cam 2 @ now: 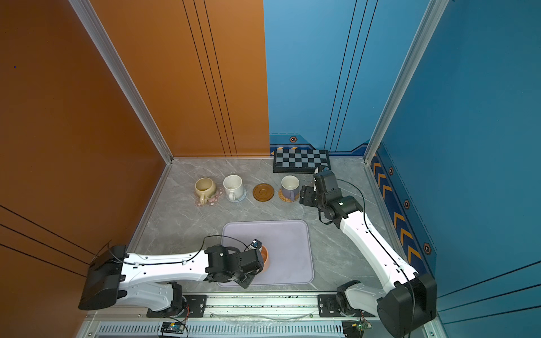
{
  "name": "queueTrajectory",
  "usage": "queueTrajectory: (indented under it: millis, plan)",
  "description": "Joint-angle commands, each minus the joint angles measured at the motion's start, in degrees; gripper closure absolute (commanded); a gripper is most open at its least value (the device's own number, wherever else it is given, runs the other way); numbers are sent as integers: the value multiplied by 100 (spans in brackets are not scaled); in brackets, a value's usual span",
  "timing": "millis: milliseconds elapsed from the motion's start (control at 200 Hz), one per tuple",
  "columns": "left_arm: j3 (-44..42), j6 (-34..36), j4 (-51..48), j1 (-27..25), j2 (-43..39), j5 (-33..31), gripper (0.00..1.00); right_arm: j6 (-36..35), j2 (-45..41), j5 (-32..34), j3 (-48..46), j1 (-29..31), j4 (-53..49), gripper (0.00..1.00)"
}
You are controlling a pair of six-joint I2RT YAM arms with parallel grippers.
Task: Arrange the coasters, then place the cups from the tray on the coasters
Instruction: 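Lift the orange mug off the tray with the left gripper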
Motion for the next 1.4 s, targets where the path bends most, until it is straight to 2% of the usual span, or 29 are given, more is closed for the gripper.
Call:
queueTrajectory:
  millis: [0, 1391]
  plan:
    - [-101, -1, -193, 49, -180, -183, 100, 97, 75, -25, 195, 53, -121, 25]
    - [298, 486, -209, 507, -456, -285, 100, -62, 89, 155, 59, -22, -121, 26]
